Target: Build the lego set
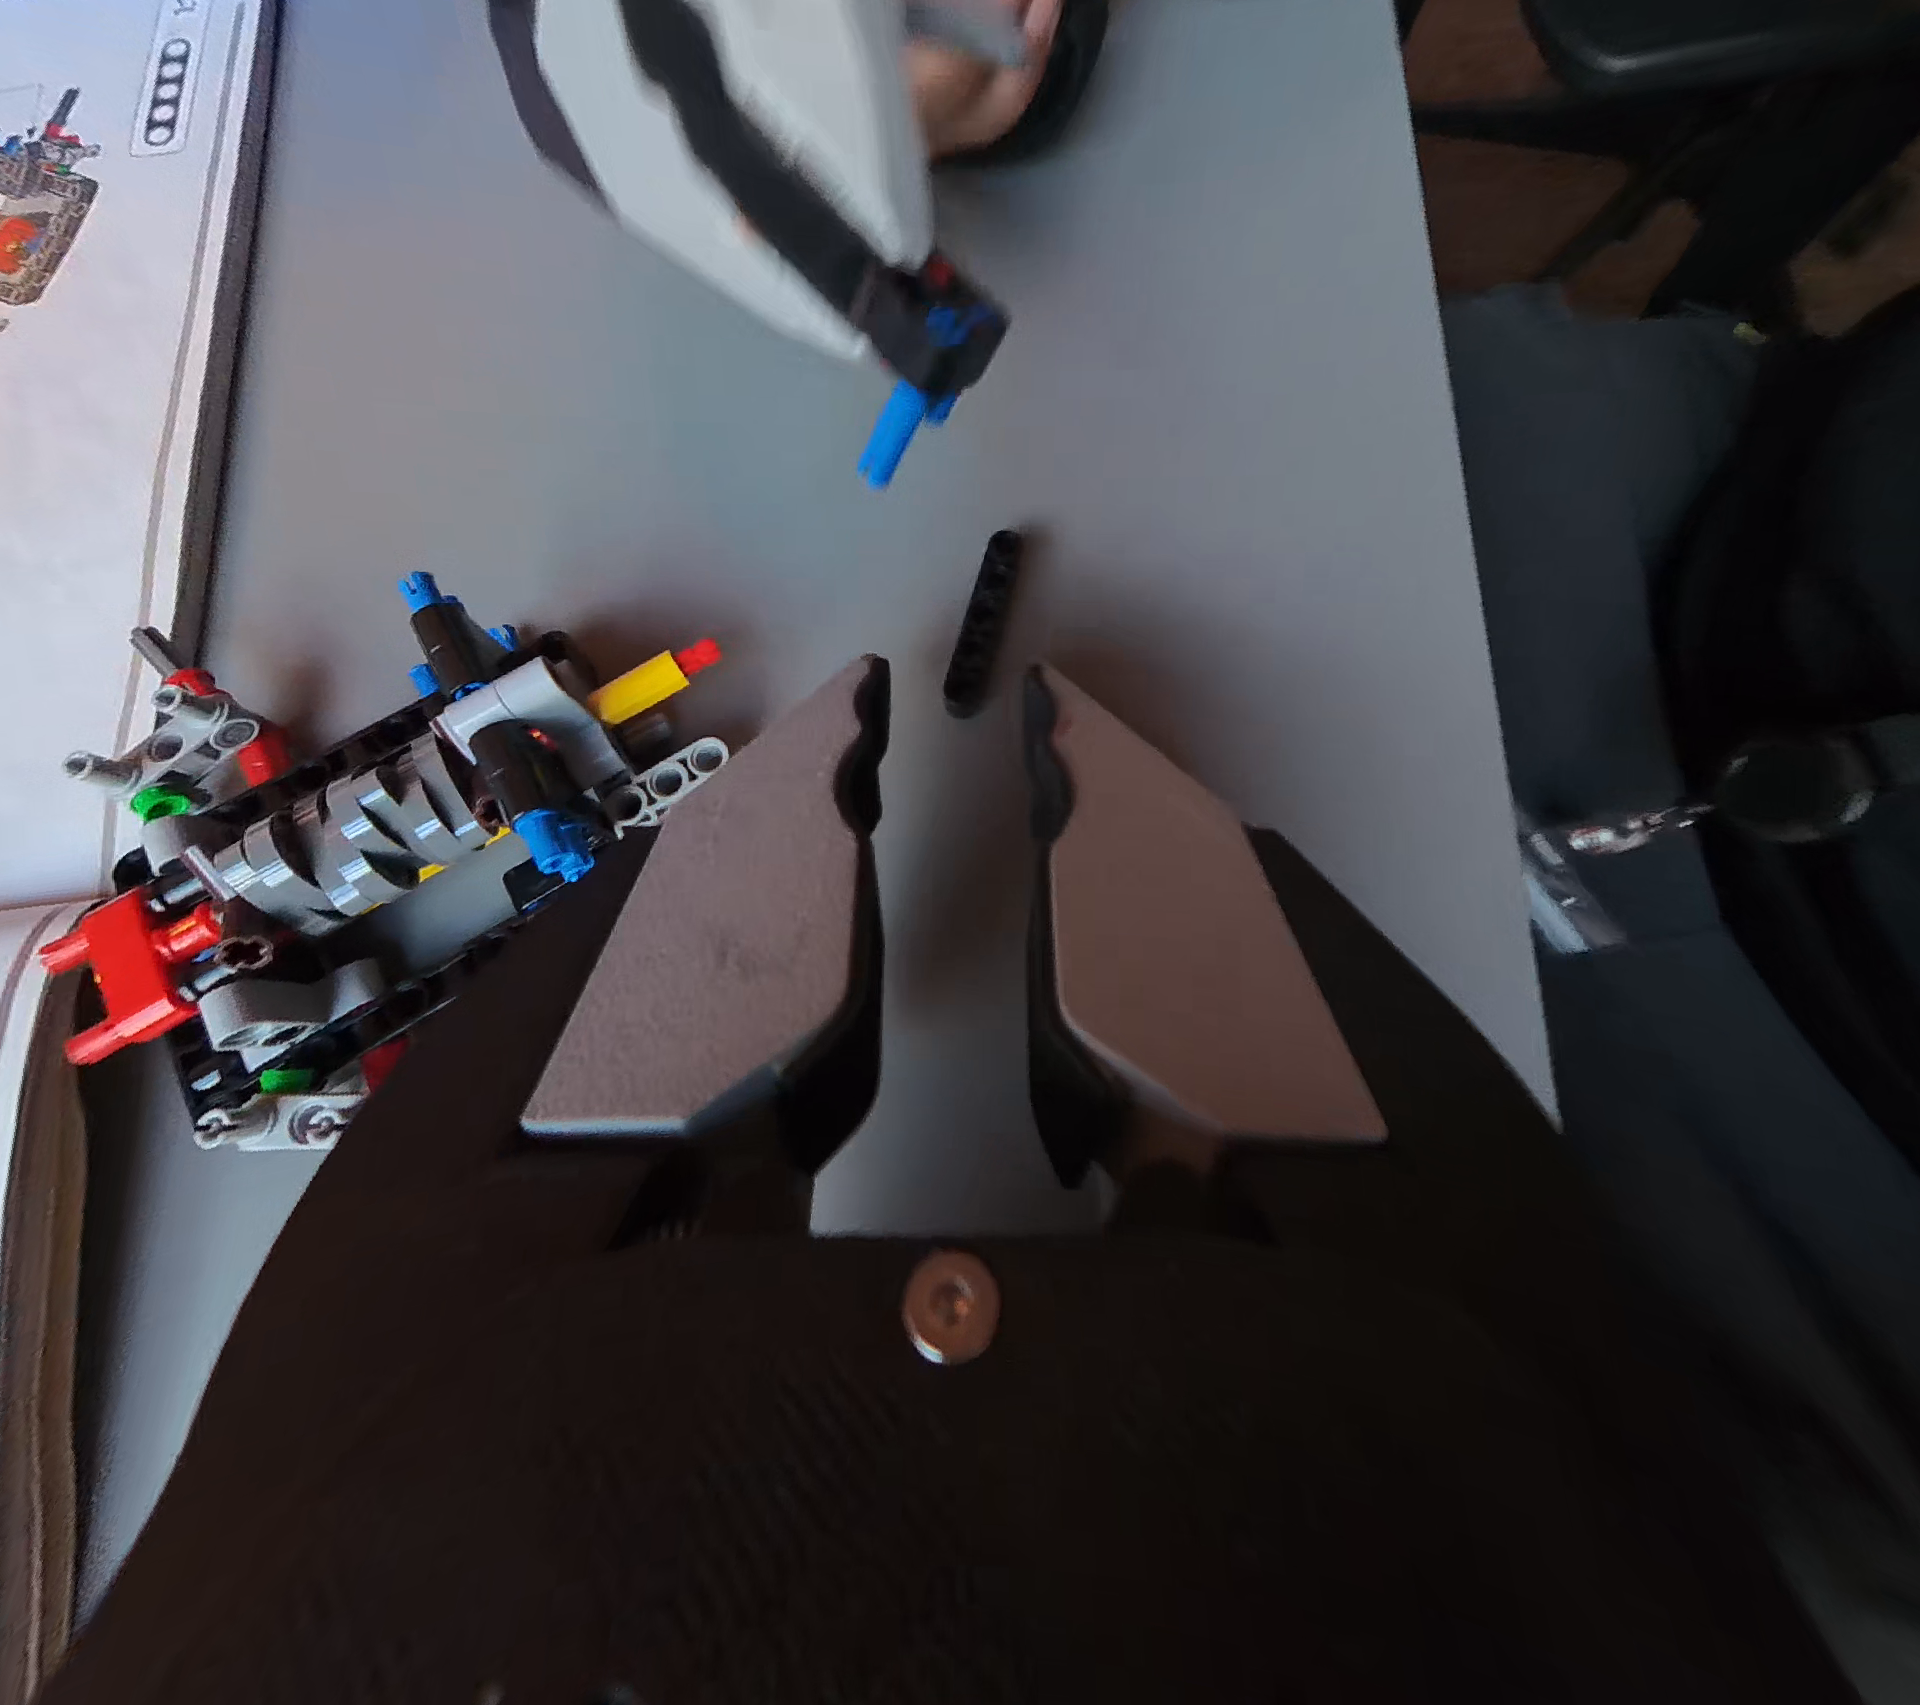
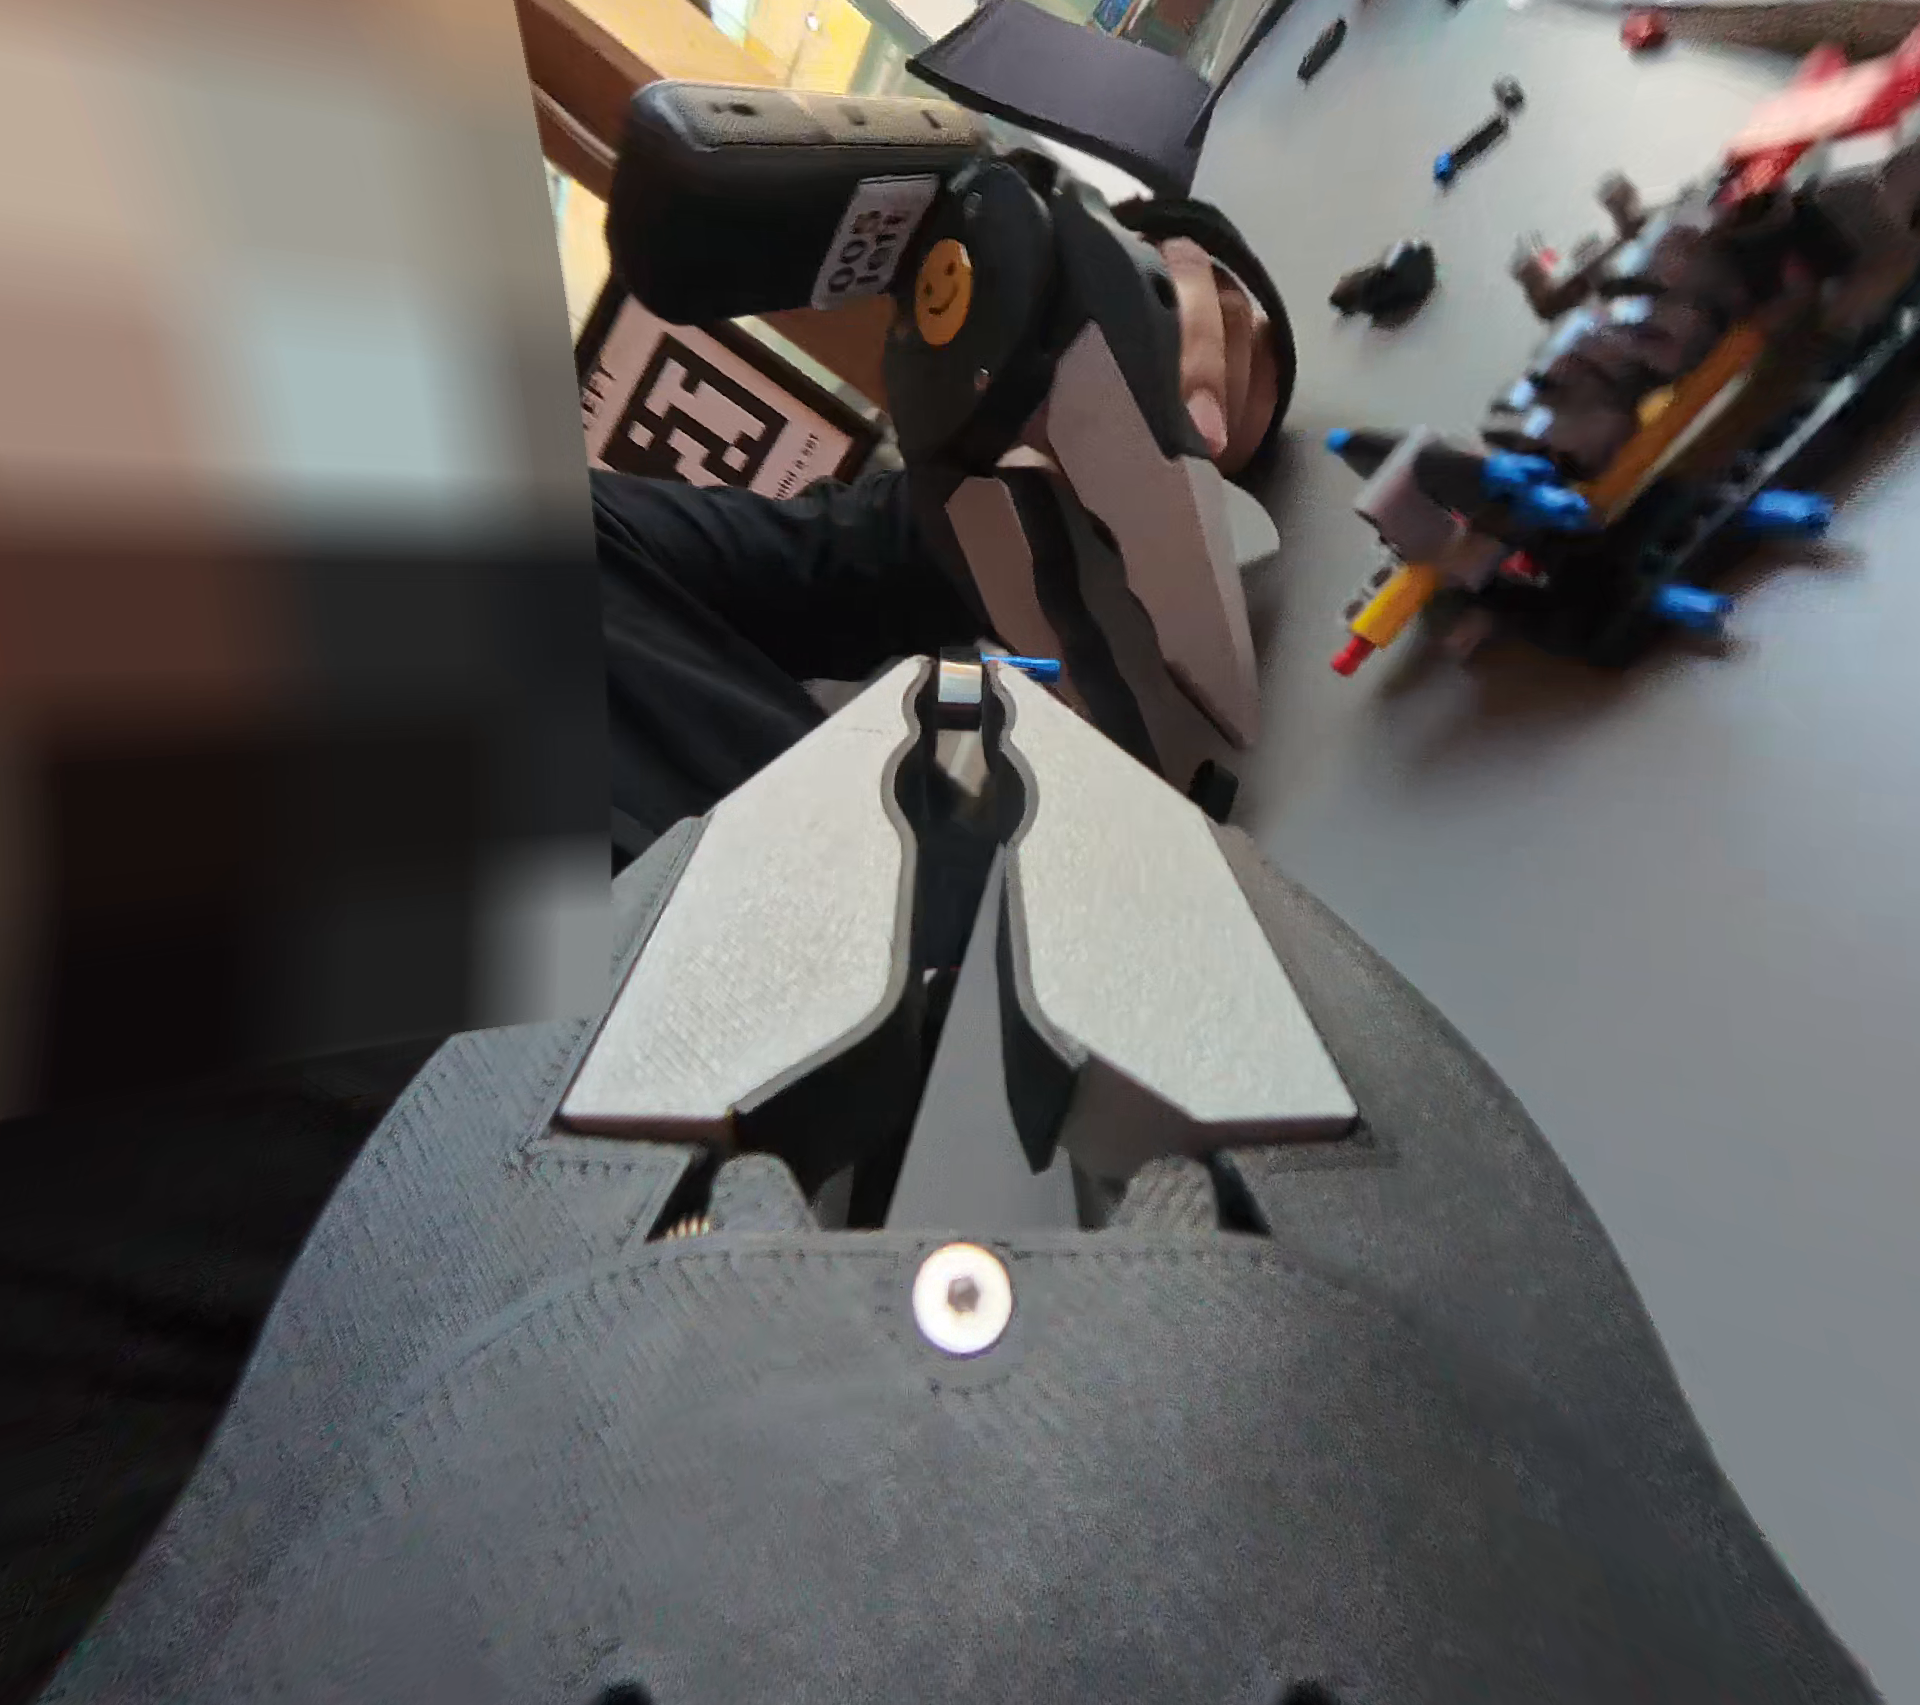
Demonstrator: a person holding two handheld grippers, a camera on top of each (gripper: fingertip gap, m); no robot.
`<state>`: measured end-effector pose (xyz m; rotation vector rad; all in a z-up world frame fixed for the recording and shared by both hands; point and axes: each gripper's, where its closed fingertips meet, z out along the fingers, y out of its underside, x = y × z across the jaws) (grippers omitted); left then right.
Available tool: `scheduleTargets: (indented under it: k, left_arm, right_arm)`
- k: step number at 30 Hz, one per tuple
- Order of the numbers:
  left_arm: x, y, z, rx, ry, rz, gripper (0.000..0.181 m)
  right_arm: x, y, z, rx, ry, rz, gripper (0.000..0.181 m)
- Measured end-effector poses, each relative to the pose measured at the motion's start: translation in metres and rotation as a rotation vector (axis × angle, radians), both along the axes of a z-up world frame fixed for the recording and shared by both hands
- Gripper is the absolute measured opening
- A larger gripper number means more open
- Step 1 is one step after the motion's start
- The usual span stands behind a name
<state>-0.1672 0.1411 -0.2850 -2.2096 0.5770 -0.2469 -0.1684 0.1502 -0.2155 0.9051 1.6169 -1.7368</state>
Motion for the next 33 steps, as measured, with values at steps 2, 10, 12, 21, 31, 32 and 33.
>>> scheduleTargets:
  k: [2,10,12,21,31,32,33]
  left_arm:
    - [-0.001,0.000,-0.003,-0.006,0.029,0.015,0.023]
    - [-0.002,-0.026,0.007,-0.045,-0.193,0.163,0.018]
    - [0.004,-0.029,0.020,-0.024,-0.351,0.179,0.022]
    - [0.009,-0.034,0.046,0.017,-0.673,0.120,0.019]
    - [0.002,-0.031,0.031,-0.067,-0.635,0.164,0.001]
    - [0.002,-0.030,0.029,-0.073,-0.621,0.168,0.001]
    - [0.001,-0.030,0.028,-0.076,-0.604,0.171,0.001]
  right_arm:
    - [-0.002,-0.001,0.006,0.073,0.177,-0.086,0.005]
    - [0.001,-0.022,-0.018,0.954,1.072,-0.331,0.006]
    - [0.001,-0.029,-0.020,1.122,1.280,-0.353,0.005]
    - [0.004,-0.050,-0.036,1.421,1.749,-0.270,0.004]
    - [0.004,-0.057,-0.045,1.405,1.738,-0.221,0.005]
    - [0.004,-0.057,-0.047,1.409,1.731,-0.215,0.005]
    - [0.004,-0.056,-0.048,1.413,1.726,-0.210,0.005]
